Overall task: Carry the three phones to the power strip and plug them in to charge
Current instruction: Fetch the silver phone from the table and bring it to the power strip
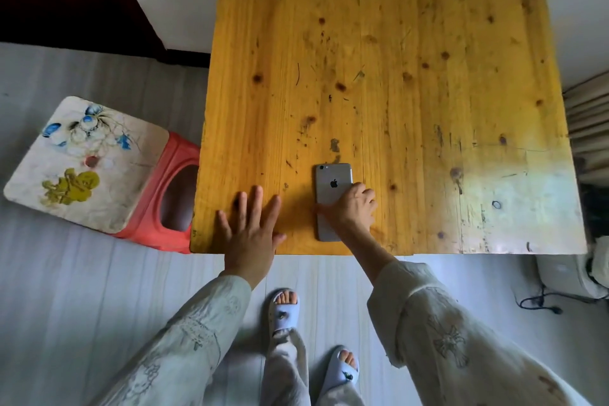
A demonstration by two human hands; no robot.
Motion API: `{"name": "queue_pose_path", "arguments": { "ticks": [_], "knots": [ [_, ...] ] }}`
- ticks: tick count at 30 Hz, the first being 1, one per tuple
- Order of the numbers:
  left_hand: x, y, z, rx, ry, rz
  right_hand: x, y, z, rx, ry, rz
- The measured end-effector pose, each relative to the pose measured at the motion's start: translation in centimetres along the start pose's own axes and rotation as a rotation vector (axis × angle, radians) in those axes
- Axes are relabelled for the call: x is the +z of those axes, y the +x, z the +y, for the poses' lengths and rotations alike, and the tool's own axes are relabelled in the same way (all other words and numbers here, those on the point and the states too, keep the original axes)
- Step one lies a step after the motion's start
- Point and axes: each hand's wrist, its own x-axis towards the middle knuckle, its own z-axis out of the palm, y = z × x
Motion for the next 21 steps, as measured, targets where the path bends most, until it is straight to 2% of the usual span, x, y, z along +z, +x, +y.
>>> {"name": "queue_pose_path", "arguments": {
  "ticks": [6,10,12,15,21],
  "knots": [
    [-1.5,-0.1,0.1,-0.008,-0.043,-0.088,-2.2,-0.1,1.8,-0.012,0.342,-0.14],
    [-4.6,0.4,1.4,-0.085,-0.271,-0.228,-5.2,-3.0,3.9,0.015,0.555,-0.168],
    [-6.5,-0.1,3.2,-0.072,-0.327,-0.247,-7.9,-4.7,5.8,0.028,0.682,-0.173],
    [-8.7,-2.1,7.6,0.077,-0.381,-0.2,-12.6,-7.7,9.8,0.033,0.815,-0.154],
    [-11.7,-9.2,20.9,0.47,-0.408,-0.12,-21.6,-15.8,22.0,0.043,1.015,0.063]
  ]
}}
